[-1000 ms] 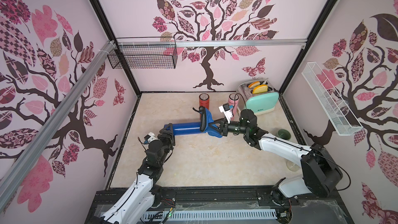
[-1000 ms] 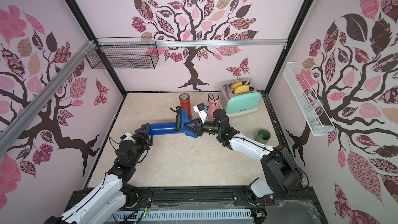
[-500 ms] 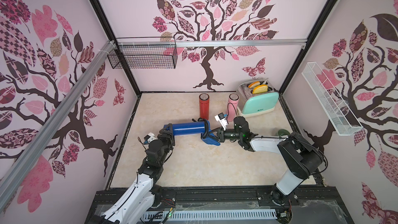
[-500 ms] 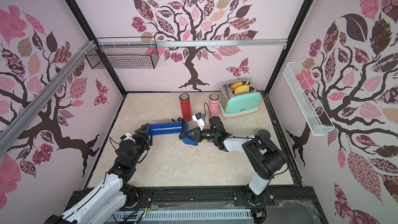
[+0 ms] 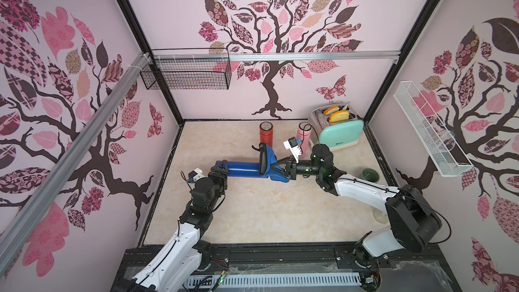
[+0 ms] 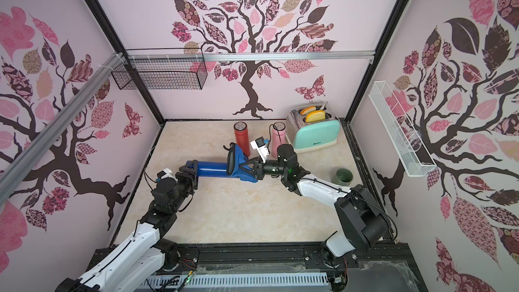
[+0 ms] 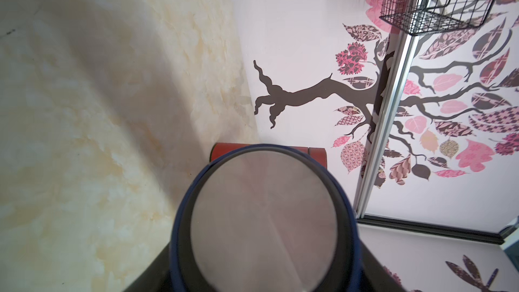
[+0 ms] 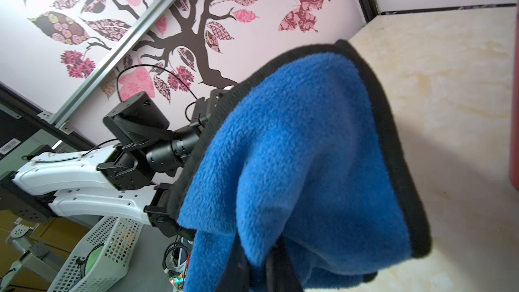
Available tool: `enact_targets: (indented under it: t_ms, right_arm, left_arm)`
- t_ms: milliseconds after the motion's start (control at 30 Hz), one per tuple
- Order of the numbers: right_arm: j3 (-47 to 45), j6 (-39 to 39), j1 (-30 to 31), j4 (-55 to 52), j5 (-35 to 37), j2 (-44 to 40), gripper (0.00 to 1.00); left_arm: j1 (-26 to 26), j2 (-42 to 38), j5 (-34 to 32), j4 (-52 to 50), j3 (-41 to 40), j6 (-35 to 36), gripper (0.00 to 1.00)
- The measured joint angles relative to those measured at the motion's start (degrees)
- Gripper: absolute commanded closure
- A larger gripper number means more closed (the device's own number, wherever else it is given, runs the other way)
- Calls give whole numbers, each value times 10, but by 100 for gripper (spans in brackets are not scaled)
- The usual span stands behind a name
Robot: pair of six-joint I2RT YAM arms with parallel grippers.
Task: Wipe the surface of the thermos
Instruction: Wipe the dirt from the surface of the thermos, then place the thermos at the center of the board.
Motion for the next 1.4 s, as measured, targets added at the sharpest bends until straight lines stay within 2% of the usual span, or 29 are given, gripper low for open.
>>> enact_targets:
  t_ms: [167, 300, 500, 633, 867, 1133, 1333, 1400]
  right_arm:
    - [9, -23, 0, -70, -5, -34, 100]
    - [52, -79, 8, -187, 20, -39, 100]
    - [68, -166, 58, -328, 109, -32, 100]
    - [77, -204, 97, -375, 165, 2, 100]
    - [77, -239, 136, -396, 243, 62, 99]
    - [77, -256, 158, -376, 292, 96, 75]
    - [77, -260, 169, -368, 304, 127, 63]
    - [77, -263, 171, -367, 305, 134, 61]
  left_arm:
    - [0, 15, -10, -86, 81, 160, 100]
    - [0, 48, -63, -143, 175, 319, 100]
    - [0, 168, -175, -156, 293, 543, 100]
    - [2, 263, -215, -126, 326, 641, 100]
    - [9, 396, -234, -36, 379, 749, 100]
    - [38, 490, -218, 52, 418, 801, 100]
    - [62, 522, -195, 66, 430, 799, 100]
    - [65, 527, -189, 65, 432, 798, 100]
